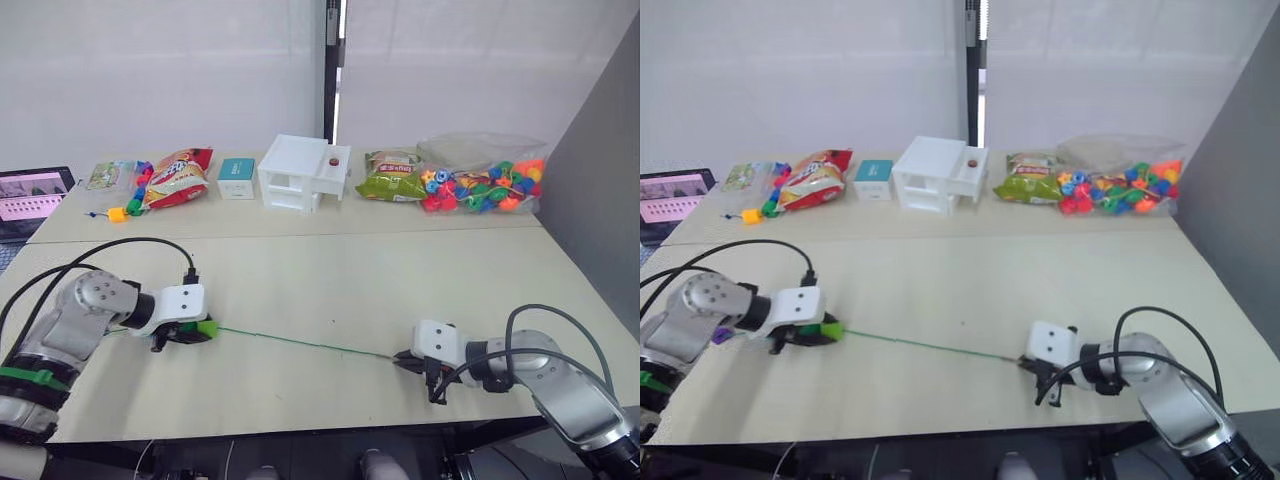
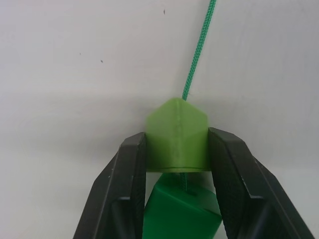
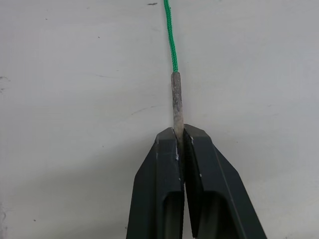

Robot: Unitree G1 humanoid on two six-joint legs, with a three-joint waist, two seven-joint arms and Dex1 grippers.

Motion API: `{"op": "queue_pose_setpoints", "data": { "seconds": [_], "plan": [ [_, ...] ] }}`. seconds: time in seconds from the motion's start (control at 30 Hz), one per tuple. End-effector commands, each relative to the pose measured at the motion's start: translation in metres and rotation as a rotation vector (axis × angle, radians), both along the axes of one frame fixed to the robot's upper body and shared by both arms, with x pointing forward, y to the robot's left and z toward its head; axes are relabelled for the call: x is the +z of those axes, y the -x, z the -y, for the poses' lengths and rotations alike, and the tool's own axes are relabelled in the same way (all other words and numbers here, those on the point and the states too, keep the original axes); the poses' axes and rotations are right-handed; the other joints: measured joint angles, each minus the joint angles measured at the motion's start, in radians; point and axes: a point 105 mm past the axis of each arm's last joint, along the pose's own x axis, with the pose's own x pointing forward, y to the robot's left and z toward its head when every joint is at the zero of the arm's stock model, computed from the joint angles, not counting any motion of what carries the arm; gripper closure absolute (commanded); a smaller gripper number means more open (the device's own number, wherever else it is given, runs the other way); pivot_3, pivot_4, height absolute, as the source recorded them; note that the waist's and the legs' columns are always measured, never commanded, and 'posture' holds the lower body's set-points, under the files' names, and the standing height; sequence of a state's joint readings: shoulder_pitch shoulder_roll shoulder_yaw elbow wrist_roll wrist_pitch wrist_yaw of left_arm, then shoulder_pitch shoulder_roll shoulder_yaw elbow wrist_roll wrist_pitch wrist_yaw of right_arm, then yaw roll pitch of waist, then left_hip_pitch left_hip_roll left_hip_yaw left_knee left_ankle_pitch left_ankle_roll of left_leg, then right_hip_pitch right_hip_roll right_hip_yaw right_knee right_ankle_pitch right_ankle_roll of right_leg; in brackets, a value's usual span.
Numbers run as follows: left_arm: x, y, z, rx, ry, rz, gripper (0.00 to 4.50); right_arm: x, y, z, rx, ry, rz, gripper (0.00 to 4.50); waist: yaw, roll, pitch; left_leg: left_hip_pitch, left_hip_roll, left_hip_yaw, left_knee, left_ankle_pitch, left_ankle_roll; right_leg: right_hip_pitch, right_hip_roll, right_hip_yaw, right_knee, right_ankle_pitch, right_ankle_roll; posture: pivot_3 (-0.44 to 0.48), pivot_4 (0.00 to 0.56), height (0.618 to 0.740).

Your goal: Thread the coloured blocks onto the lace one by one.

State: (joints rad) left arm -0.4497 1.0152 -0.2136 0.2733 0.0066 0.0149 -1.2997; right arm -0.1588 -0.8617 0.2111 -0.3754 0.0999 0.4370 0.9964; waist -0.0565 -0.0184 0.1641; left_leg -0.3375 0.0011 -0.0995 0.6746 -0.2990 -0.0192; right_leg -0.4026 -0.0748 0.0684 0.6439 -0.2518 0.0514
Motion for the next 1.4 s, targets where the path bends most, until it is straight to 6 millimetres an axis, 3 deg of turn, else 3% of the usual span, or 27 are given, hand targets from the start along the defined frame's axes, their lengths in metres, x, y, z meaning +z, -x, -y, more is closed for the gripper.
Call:
{"op": "queue_pose_setpoints", "data": {
  "seconds": [0.03,0.17,0.33,0.4,0.57,0.73,0.83,1.0,1.23,1.4],
  "plan": [
    [-0.023,0.013,-0.016,0.063,-0.071,-0.106,3.18,0.008,-0.012,0.009,-0.038,0.022,0.06,4.5,0.0,0.0,0.0,0.0,0.0,0.0,0.0,0.0,0.0,0.0,0.0,0.0,0.0,0.0,0.0,0.0,0.15,0.74],
    [-0.021,0.012,-0.013,0.065,-0.052,-0.095,3.18,0.013,-0.018,0.015,-0.053,0.03,0.074,4.5,0.0,0.0,0.0,0.0,0.0,0.001,0.0,0.0,0.0,0.0,0.0,0.0,0.0,0.0,0.0,0.0,0.15,0.74],
    [-0.014,0.005,-0.006,0.073,0.018,-0.052,3.18,0.017,-0.014,0.002,-0.02,-0.011,0.073,4.5,0.001,0.001,0.0,0.0,0.0,0.001,0.0,0.0,0.0,-0.001,0.0,0.0,0.001,0.0,0.0,0.0,0.15,0.74],
    [-0.006,0.003,-0.001,0.068,0.053,-0.041,2.14,0.017,-0.012,-0.004,-0.014,-0.022,0.068,4.5,0.004,0.001,0.0,0.0,0.0,0.001,0.0,0.0,0.0,-0.001,0.0,0.0,0.001,0.0,0.0,0.0,0.15,0.74],
    [0.023,0.004,0.011,0.026,0.053,-0.065,0.57,0.017,-0.01,-0.02,-0.007,-0.06,0.053,4.5,0.011,0.0,0.001,-0.005,0.0,0.0,0.001,0.0,0.0,-0.004,0.0,0.0,0.0,0.0,0.0,0.0,0.15,0.74],
    [0.046,0.01,0.019,-0.026,-0.028,-0.143,0.57,0.015,-0.013,-0.034,-0.019,-0.094,0.052,4.5,0.016,-0.003,0.003,-0.022,-0.002,-0.003,0.005,0.0,0.0,-0.02,-0.001,0.0,0.005,0.001,0.0,0.0,0.15,0.74],
    [0.049,0.006,0.013,-0.02,-0.161,-0.146,0.57,0.014,-0.015,-0.041,-0.024,-0.111,0.053,4.5,0.015,-0.003,0.003,-0.022,-0.002,-0.003,0.004,0.0,0.0,-0.021,-0.001,-0.001,0.005,0.001,0.0,0.0,0.15,0.74],
    [0.057,-0.004,0.026,-0.04,-0.211,-0.161,0.57,0.013,-0.013,-0.049,-0.028,-0.131,0.05,4.5,0.015,-0.003,0.003,-0.023,-0.002,-0.003,0.004,0.0,0.0,-0.021,-0.001,-0.001,0.004,0.001,0.0,0.0,0.15,0.74],
    [0.047,-0.01,0.022,-0.05,-0.36,-0.194,0.57,0.009,-0.007,-0.053,-0.049,-0.147,0.047,4.5,0.009,-0.003,0.003,-0.022,-0.002,-0.003,0.004,0.0,0.0,-0.021,-0.001,-0.001,0.005,0.001,0.0,0.0,0.15,0.74],
    [0.033,-0.007,0.025,-0.049,-0.367,-0.229,0.57,0.01,-0.002,-0.053,-0.069,-0.158,0.043,4.5,0.013,-0.003,0.003,-0.023,-0.002,-0.004,0.005,0.0,0.0,-0.021,-0.001,-0.001,0.005,0.001,0.0,0.0,0.15,0.74]
  ]
}}
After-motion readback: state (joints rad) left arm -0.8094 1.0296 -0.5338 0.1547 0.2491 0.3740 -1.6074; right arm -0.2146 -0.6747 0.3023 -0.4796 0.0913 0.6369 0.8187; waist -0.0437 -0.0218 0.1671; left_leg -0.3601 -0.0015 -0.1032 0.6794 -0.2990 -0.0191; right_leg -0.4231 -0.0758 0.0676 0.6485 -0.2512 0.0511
